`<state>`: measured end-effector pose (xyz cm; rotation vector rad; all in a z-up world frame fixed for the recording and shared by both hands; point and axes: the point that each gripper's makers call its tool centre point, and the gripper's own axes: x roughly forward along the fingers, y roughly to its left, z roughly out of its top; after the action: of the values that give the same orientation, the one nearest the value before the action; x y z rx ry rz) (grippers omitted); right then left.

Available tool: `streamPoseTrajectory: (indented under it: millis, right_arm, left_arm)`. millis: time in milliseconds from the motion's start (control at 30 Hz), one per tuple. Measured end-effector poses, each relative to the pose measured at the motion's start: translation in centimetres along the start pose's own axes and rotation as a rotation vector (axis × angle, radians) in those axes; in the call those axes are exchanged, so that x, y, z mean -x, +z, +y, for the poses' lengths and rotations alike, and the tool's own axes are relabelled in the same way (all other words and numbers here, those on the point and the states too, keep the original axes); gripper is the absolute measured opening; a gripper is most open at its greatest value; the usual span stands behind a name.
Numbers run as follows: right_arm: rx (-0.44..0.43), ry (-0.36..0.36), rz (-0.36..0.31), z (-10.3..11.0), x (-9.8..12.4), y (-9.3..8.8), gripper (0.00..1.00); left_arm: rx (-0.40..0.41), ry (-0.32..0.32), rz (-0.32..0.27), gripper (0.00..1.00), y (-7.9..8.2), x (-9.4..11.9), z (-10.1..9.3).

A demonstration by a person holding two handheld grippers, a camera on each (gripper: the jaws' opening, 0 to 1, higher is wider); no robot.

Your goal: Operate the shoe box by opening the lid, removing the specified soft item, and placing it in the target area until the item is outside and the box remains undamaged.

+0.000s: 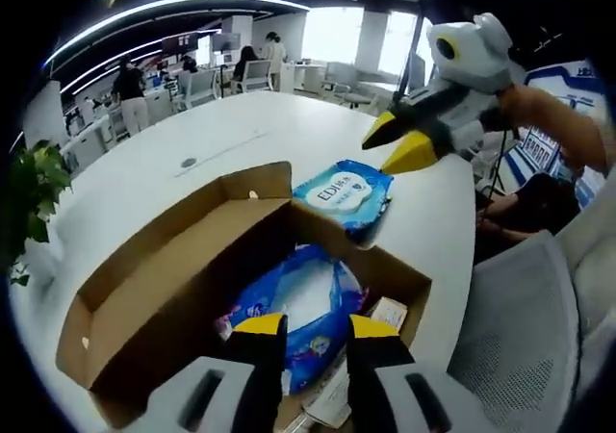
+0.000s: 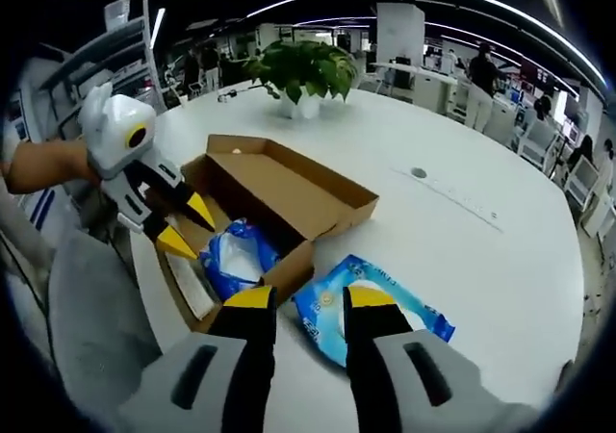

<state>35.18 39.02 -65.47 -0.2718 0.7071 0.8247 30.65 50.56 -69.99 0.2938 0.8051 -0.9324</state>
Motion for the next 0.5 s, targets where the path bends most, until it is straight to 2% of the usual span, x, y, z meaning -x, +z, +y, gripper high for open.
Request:
streamPoseTrajectory:
  millis: [300,500]
  right_arm:
    - [0.071,0.058,0.032,1.7,-2.3,0.8,0.25]
    - [0.111,0.093,0.054,2.7,-3.7,0.9,0.23]
  left_arm:
    - [-0.095,-0.075,0.046,0.23,-0.4,-0.8,-0.4]
    - [-0.127,-0.119,0.064,0.21,-0.2,-1.6,-0.5]
